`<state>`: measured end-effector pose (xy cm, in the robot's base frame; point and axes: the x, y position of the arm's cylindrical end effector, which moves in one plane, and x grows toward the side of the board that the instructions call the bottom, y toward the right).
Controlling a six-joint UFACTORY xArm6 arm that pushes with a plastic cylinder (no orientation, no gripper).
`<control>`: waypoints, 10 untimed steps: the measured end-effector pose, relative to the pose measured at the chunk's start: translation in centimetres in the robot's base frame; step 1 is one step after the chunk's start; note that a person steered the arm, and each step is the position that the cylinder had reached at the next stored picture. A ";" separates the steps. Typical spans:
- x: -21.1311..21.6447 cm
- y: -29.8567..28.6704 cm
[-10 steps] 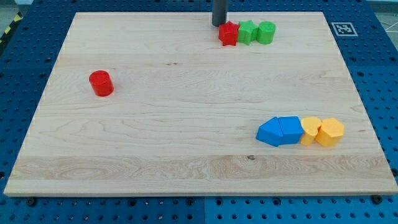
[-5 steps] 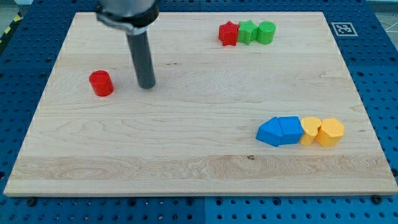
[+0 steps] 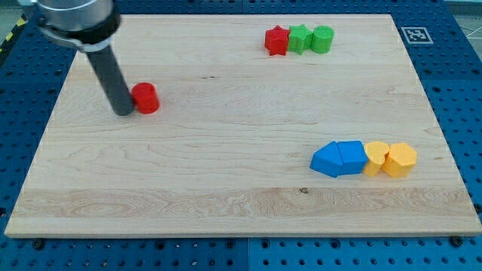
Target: Move the red circle towards line of blocks
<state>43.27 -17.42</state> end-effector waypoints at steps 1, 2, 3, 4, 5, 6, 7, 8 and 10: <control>-0.8 2.3; -2.4 4.8; -3.8 8.4; -5.7 11.1; -8.4 12.3; -10.9 14.1; -12.9 15.1; -14.2 14.8; -16.6 14.5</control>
